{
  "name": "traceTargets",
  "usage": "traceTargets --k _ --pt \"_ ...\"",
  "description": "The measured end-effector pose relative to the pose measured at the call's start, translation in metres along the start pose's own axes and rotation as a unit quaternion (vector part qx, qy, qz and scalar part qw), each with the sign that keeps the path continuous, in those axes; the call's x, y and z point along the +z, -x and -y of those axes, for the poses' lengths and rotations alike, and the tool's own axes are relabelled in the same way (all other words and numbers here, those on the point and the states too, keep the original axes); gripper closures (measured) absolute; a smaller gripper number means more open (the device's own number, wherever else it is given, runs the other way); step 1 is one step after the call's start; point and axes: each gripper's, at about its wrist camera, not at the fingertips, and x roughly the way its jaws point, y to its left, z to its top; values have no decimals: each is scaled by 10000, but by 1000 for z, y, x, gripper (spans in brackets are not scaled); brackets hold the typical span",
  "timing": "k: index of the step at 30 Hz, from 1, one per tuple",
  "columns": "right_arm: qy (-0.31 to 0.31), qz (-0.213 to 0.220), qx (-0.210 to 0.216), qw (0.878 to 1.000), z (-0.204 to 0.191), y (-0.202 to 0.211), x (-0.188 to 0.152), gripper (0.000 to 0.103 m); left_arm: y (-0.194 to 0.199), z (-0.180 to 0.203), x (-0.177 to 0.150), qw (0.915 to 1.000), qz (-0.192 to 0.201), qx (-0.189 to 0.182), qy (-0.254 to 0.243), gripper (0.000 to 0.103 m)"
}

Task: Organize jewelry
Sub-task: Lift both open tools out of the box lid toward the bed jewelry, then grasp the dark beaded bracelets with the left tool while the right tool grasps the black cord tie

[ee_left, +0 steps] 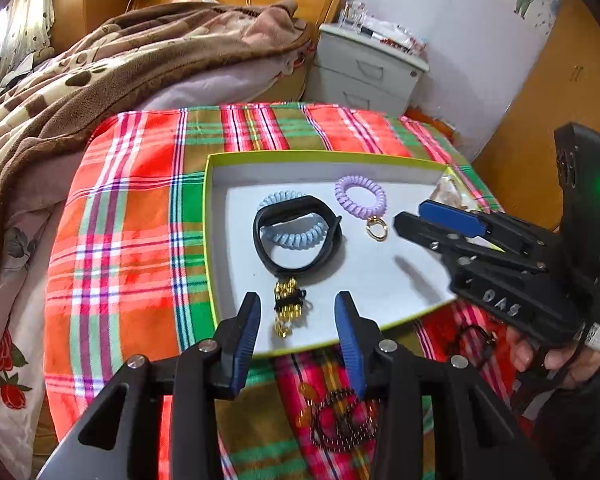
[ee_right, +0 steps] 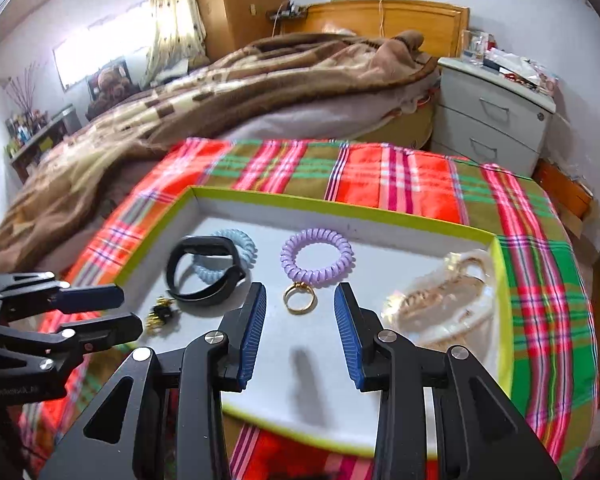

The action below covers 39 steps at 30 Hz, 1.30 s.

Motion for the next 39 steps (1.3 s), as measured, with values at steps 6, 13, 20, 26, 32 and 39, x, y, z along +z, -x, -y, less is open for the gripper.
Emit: traceTargets --k 6,13,20,26,32,39 --pt "-284 314 -145 9990 12 42 -20 66 23 4 -23 9998 142 -113 -47 63" --pt "-543 473 -279 9970 21 72 -45 66 37 16 -44 9994 221 -159 -213 63" --pt "-662 358 -411 9963 30 78 -68 66 28 36 -57 9984 3 -415 -376 63" --pt "-811 252 -454 9954 39 79 -88 66 12 51 -60 9980 -146 -457 -418 63" --pt "-855 275 -395 9952 40 83 -95 66 -5 55 -60 9983 -328 -335 -355 63" --pt "-831 317 -298 9956 37 84 -95 66 -11 47 -56 9985 -378 -377 -157 63"
